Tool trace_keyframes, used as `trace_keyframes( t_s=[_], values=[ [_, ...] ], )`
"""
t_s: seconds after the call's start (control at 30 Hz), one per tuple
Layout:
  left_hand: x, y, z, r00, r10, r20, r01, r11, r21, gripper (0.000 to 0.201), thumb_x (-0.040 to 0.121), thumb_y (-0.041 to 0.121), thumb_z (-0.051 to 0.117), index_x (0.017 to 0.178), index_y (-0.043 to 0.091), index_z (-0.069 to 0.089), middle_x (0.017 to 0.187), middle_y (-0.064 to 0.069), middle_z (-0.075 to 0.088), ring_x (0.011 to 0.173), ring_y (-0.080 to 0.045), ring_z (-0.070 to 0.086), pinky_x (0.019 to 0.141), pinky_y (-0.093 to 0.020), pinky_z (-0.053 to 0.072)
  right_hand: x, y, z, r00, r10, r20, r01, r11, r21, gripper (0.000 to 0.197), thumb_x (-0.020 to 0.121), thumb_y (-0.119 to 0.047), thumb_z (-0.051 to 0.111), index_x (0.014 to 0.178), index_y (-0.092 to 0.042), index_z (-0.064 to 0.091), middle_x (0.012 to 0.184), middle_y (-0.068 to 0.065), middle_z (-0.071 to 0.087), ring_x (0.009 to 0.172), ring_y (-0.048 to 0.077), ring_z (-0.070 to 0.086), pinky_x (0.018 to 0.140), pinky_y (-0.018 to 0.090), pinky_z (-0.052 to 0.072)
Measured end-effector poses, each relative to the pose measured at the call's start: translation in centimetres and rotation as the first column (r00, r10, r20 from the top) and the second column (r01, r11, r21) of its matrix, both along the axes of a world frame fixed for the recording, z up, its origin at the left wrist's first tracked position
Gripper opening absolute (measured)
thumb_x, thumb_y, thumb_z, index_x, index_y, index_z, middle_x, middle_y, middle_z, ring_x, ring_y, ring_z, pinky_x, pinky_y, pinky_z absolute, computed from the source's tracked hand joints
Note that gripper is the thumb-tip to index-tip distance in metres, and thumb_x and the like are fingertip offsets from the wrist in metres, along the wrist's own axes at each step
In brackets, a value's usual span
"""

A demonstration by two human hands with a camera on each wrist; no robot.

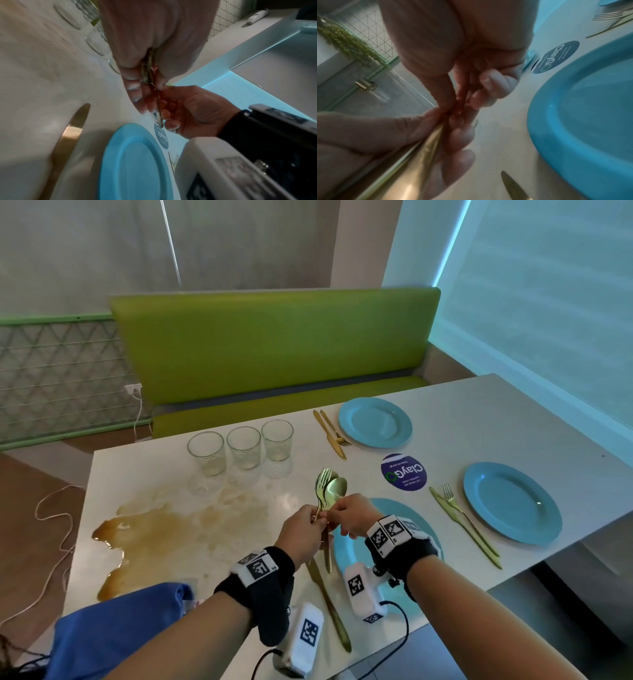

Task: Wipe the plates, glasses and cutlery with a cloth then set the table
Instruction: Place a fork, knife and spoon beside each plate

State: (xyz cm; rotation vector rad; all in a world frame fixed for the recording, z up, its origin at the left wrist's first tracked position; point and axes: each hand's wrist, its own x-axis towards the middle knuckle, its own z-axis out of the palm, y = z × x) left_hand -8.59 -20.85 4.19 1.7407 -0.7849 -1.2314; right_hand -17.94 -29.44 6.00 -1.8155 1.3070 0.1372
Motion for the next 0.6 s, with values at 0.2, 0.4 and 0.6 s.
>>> trace_keyframes(
  t_s=[0.2, 0.4, 0.6],
  values=[
    [1.8, 1.2, -1.0, 0.99, -0.02, 0.136, 0.005, 0.994, 0.11, 0.009, 0.096, 0.017, 0.046, 0.103, 0.014, 0.05, 0.084, -0.005, 0.06, 0.057, -0.014, 0.05, 0.037, -0.019, 0.033, 0.5, 0.8, -0.1, 0.996, 0.071, -0.052, -0.07, 0.997, 0.016, 0.024, 0.089, -0.033, 0.058, 0.075, -0.015, 0.063, 0.071, -0.002, 0.06, 0.054, 0.009, 0.049, 0.053, 0.017, 0.042],
    [4.7, 2.0, -1.8, 0.982, 0.135, 0.13, -0.15, 0.983, 0.106, 0.006, 0.095, 0.011, 0.045, 0.1, 0.011, 0.049, 0.075, -0.001, 0.057, 0.056, -0.014, 0.045, 0.048, -0.023, 0.035, -0.7, 1.9, -1.9, 0.943, 0.189, -0.274, -0.231, 0.964, -0.131, 0.033, 0.087, -0.031, 0.062, 0.058, -0.016, 0.058, 0.072, 0.003, 0.064, 0.051, 0.005, 0.045, 0.052, 0.014, 0.038],
    [5.4, 2.4, -2.4, 0.983, 0.16, 0.09, -0.168, 0.981, 0.092, 0.009, 0.096, 0.011, 0.046, 0.104, 0.013, 0.049, 0.079, -0.002, 0.055, 0.057, -0.013, 0.046, 0.052, -0.023, 0.037, -1.2, 3.8, -5.1, 0.852, 0.258, -0.455, -0.337, 0.936, -0.101, 0.028, 0.088, -0.033, 0.06, 0.084, -0.006, 0.069, 0.111, 0.011, 0.068, 0.095, 0.019, 0.061, 0.093, 0.03, 0.049]
  ],
)
